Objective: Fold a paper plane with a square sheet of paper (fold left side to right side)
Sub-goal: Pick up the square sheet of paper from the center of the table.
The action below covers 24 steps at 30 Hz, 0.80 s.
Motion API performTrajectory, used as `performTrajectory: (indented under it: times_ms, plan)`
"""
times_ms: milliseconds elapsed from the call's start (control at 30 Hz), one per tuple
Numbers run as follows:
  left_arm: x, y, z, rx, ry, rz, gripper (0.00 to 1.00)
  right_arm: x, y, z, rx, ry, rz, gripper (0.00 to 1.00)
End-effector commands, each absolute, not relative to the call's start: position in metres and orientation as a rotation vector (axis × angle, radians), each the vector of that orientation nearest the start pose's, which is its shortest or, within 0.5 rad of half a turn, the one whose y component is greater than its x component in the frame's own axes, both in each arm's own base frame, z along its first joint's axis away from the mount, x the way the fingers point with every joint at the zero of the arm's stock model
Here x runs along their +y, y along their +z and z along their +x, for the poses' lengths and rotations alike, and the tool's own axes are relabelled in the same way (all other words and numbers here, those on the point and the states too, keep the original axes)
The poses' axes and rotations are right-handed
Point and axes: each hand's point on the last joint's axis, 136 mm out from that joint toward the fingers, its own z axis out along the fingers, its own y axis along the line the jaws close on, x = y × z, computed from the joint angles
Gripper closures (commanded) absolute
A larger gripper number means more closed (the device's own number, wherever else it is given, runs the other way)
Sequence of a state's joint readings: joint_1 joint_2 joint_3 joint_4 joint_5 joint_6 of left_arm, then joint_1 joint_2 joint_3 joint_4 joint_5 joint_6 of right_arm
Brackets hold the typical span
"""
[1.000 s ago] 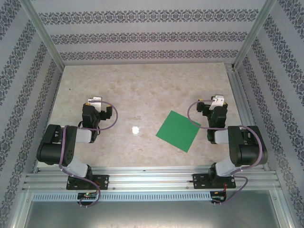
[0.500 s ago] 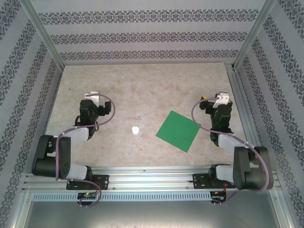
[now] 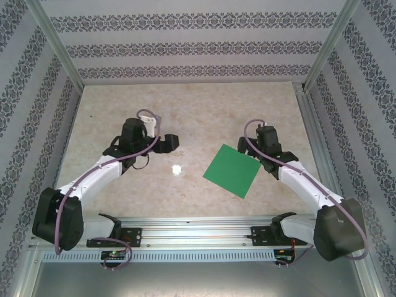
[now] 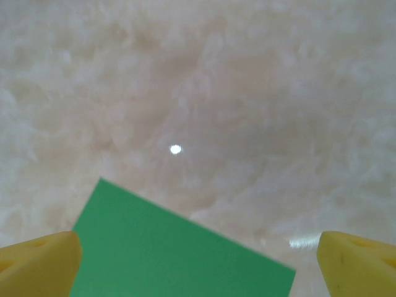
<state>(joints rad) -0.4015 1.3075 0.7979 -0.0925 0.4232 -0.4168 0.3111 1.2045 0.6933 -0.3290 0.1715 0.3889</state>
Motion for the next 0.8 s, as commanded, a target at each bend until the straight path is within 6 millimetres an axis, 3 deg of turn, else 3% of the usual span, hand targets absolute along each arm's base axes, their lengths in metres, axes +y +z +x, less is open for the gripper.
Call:
performTrajectory:
  times_ms: [0, 167, 433, 567, 767]
  plan:
    - [-0.260, 0.165, 0.294, 2.351, -1.114, 0.331, 0.06, 0.070, 0.086, 0.298, 2.571, 0.061, 0.233, 0.02]
    - [-0.303, 0.135, 0.277, 2.427, -1.218, 0.433, 0.11, 0.067, 0.058, 0.290, 2.643, 0.052, 0.278, 0.02]
    - [-0.381, 0.101, 0.259, 2.506, -1.348, 0.620, 0.15, 0.051, 0.035, 0.287, 2.703, 0.055, 0.381, 0.02]
    - [-0.397, 0.087, 0.262, 2.536, -1.356, 0.619, 0.15, 0.058, 0.028, 0.288, 2.711, 0.134, 0.400, 0.02]
    - [-0.401, 0.066, 0.262, 2.604, -1.330, 0.603, 0.15, 0.067, 0.025, 0.292, 2.730, 0.109, 0.379, 0.02]
